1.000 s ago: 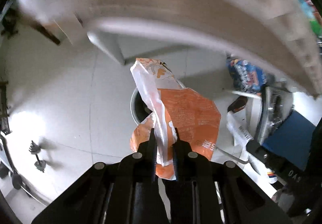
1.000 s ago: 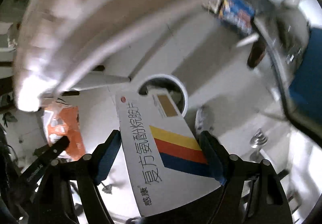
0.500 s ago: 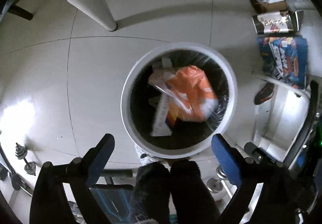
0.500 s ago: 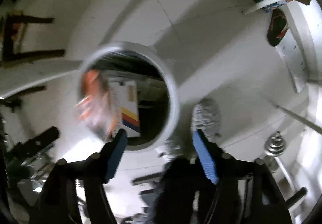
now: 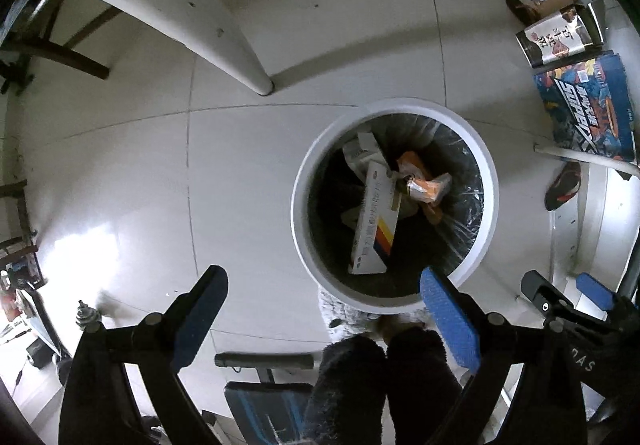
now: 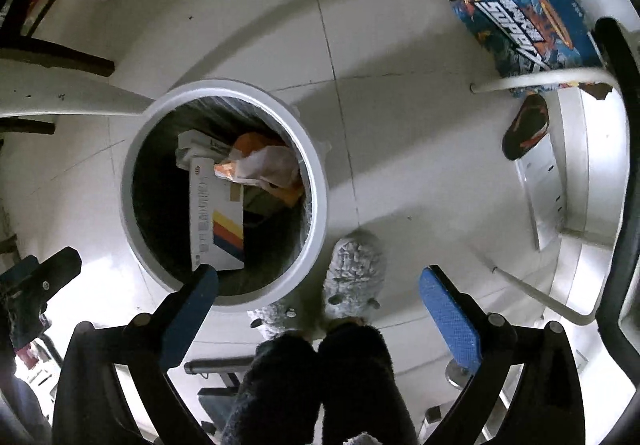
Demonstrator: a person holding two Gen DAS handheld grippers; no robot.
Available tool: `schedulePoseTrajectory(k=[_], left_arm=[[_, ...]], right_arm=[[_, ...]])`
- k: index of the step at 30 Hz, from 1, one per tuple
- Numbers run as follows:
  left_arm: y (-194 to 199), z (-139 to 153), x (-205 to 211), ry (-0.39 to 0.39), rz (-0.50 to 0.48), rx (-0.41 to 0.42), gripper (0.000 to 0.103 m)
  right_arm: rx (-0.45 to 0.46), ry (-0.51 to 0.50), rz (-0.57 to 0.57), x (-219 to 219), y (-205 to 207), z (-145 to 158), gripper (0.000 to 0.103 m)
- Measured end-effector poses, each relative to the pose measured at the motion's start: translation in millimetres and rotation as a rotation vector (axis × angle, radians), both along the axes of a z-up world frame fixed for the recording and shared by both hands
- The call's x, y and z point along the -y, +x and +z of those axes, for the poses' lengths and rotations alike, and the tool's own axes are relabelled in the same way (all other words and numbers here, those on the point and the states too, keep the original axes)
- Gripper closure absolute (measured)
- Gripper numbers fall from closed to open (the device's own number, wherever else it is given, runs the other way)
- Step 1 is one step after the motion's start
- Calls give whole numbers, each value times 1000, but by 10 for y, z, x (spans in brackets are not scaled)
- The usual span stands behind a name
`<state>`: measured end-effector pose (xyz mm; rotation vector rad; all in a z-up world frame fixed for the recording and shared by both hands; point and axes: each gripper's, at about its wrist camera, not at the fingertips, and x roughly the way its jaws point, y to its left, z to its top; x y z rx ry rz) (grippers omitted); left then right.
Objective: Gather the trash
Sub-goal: 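Carry both items down to the trash bin while both tools open to drop them, then raise both tools from the bin back over the table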
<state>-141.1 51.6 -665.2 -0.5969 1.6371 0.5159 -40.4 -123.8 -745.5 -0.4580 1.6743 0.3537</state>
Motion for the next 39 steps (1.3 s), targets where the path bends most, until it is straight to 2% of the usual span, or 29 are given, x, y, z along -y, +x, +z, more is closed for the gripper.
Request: schedulePoseTrajectory(k=[8, 14, 20, 27, 30, 33, 39], left_arm=[[-126, 458, 78, 59, -16, 22, 5], [-292, 944, 126, 76, -9, 36, 5], [-464, 1632, 152, 76, 0, 61, 5], [-563, 2699, 144, 106, -1, 113, 5], [-457, 3193, 54, 156, 3, 174, 5], [-180, 3605, -109, 197, 19, 238, 5], [629, 4193, -311, 300, 9, 345, 4]], right_arm=[[34, 17, 57, -78, -132, 525, 1], [58, 34, 76, -88, -258, 1046, 1], [62, 65, 73, -78, -392, 1769, 1], [53, 124, 51, -50, -516, 2869, 1], [51, 170, 1, -51, -452, 3357, 1], [85, 218, -51, -87, -260, 3822, 1], [191, 271, -141, -144, 509, 4595, 1]])
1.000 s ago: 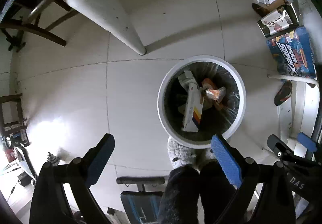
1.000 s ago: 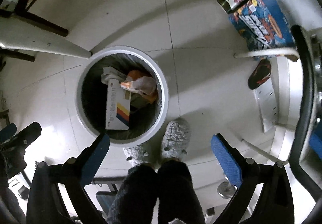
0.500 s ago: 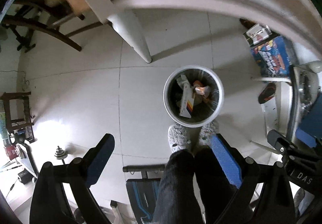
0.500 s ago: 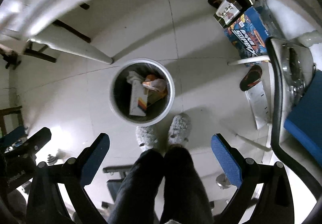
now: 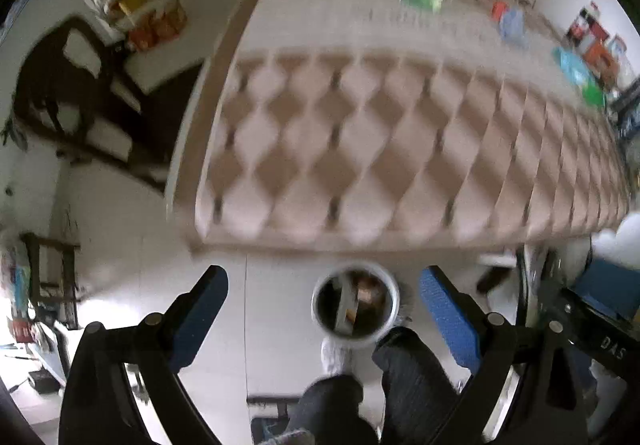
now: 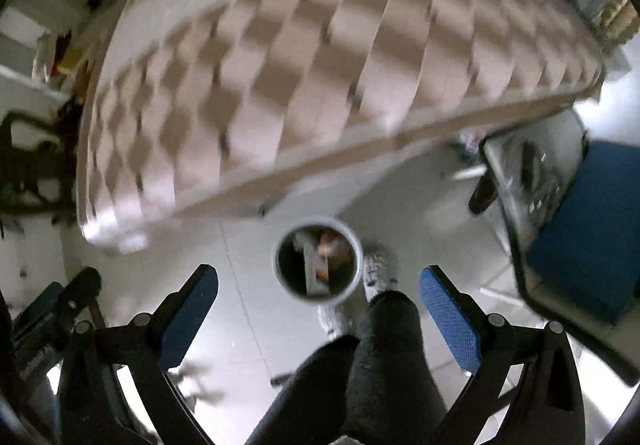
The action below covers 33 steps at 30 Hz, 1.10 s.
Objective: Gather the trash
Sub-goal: 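Raise both tools from the bin back over the table, then grasp the green-topped white box with the left tool while the right tool grasps the clear blue bag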
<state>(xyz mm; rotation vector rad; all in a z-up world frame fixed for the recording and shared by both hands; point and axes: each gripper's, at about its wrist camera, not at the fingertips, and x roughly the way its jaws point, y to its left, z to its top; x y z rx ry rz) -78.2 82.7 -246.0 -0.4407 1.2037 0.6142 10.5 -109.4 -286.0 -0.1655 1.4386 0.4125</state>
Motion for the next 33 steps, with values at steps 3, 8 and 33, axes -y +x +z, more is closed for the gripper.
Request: schedulePoseTrajectory(k=[3, 8, 33], left_arm=[[584, 215, -178, 7, 9, 46, 5], [1589, 427, -482, 50, -31, 77, 5], [5089, -617, -1420, -78, -526, -377, 5]], right_arm=[[37, 19, -53, -11, 594, 285, 1], [61, 27, -98, -68, 1650, 502, 1], [-174, -63, -54, -1639, 5468, -741, 1]])
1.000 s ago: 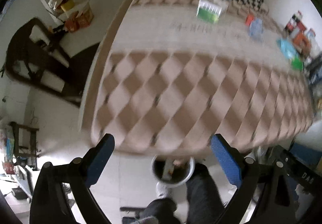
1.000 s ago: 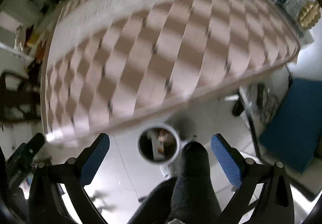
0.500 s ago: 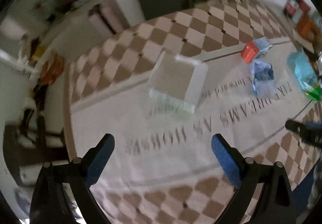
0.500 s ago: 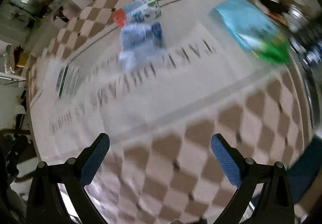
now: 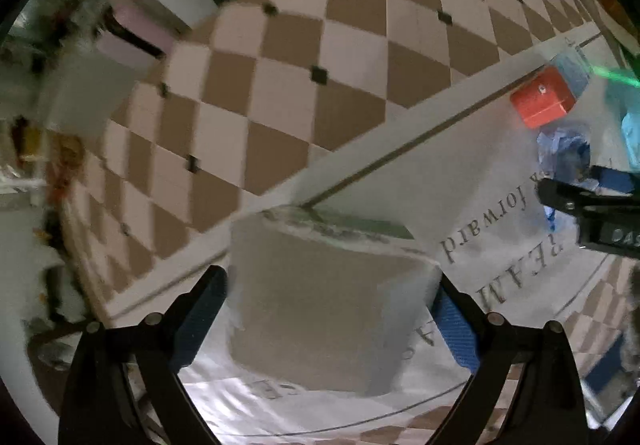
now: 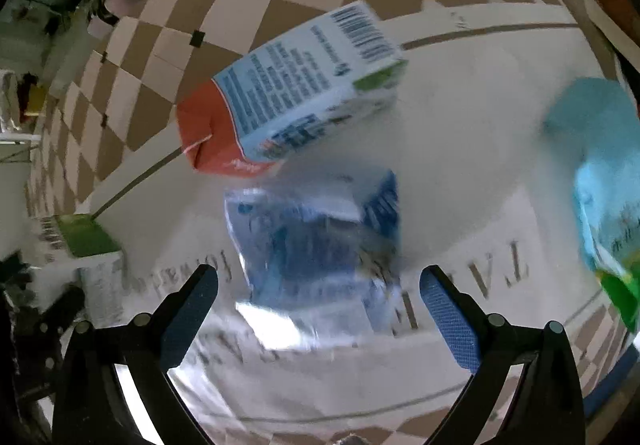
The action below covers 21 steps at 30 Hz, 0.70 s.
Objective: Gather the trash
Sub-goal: 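Grasp the green-topped white box with the left tool while the right tool grasps the clear blue bag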
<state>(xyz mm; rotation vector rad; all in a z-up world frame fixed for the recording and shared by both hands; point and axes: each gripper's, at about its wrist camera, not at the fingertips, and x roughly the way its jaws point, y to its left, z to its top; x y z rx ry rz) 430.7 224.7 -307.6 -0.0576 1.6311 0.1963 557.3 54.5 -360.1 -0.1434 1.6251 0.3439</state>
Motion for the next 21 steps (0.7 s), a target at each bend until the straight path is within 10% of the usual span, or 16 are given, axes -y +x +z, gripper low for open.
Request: schedulePoseTrajectory(k=[5, 14, 21], left_arm=[[-13, -101, -18, -10, 34, 2, 14], [-293, 188, 79, 26, 181, 104, 16], [-632, 453, 224, 69, 332, 181, 16]], right_arm=[[32, -14, 27, -164, 28, -35, 3], [87, -11, 19, -24, -131, 101, 51], [105, 13, 36, 30, -336, 208, 61]])
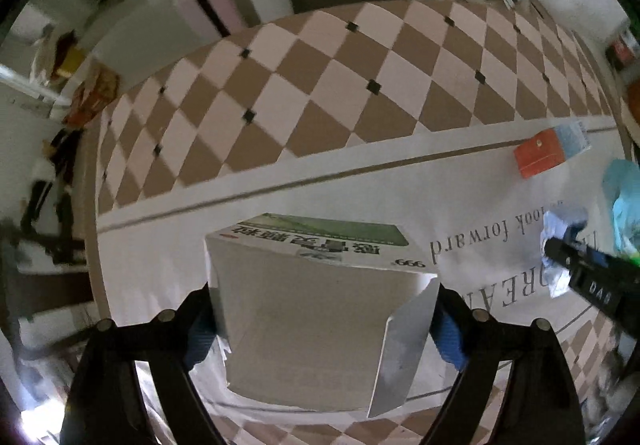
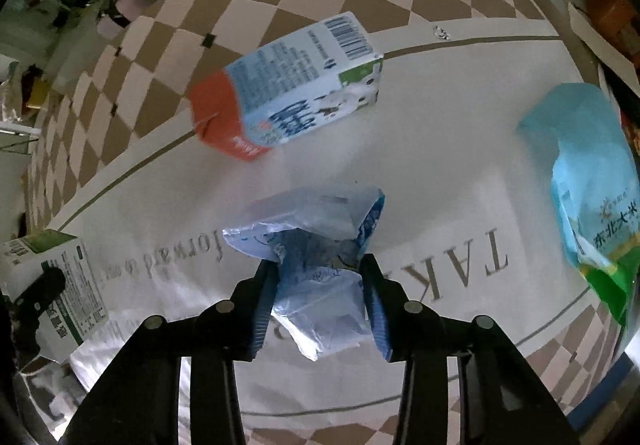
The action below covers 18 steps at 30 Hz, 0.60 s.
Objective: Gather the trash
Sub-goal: 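Grasp the green-topped white box with the left tool while the right tool grasps the clear blue bag, then carry both items down over the trash bin while both tools open to release them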
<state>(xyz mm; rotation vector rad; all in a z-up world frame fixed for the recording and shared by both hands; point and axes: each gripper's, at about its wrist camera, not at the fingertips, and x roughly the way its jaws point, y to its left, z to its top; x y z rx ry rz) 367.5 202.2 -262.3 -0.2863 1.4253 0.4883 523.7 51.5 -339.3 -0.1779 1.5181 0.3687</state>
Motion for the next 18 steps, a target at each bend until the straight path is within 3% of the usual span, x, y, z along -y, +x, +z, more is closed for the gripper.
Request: schedulePoseTrajectory(k=[11, 18], left_arm=[[-818, 416, 165, 41, 74, 120, 17], [-1782, 858, 489, 58, 102, 250, 17]], right_arm=[[148, 56, 109, 52, -798, 570, 72], [230, 130, 134, 422, -1618, 1115, 74]])
